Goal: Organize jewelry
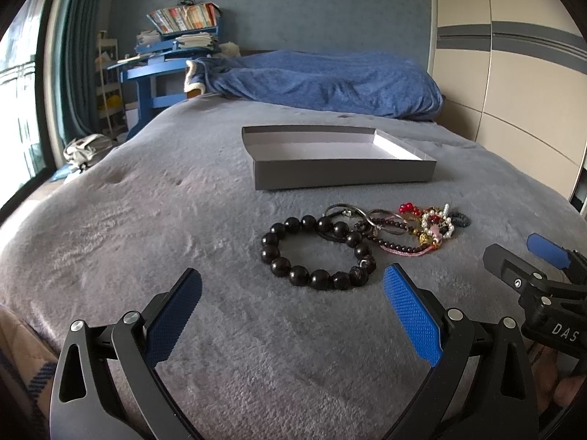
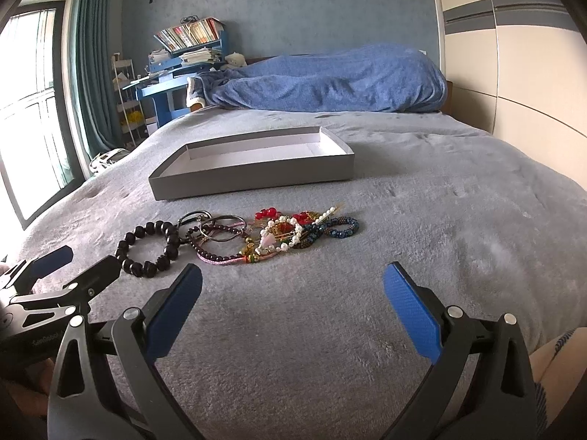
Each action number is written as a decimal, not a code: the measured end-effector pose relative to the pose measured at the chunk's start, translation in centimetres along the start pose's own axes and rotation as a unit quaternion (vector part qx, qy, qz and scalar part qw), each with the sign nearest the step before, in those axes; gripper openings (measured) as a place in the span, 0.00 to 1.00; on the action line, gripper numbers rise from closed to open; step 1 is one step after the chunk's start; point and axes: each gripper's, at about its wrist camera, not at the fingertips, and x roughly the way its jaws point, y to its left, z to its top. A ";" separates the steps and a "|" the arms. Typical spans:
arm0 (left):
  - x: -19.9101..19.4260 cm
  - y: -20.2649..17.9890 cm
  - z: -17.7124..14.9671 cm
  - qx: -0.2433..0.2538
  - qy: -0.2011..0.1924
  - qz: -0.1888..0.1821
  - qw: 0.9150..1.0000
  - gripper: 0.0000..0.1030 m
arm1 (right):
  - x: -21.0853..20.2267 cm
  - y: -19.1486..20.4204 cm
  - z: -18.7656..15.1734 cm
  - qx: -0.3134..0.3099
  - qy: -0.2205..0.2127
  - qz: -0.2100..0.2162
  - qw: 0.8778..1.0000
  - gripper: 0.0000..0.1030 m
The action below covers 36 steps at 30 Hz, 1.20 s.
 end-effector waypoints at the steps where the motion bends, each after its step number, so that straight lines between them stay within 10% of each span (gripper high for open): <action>1: 0.0 0.0 0.2 0.000 0.000 0.000 1.000 0.95 | 0.0 0.0 0.0 0.001 0.000 0.001 1.000 0.95; 20: 1.7 0.9 2.4 -0.016 0.024 -0.028 0.999 0.92 | 0.5 -1.3 0.9 0.029 0.003 0.028 0.999 0.89; 36: 6.5 2.1 3.7 -0.021 0.086 -0.025 0.996 0.50 | 2.4 -2.1 1.8 0.036 0.027 0.027 0.999 0.68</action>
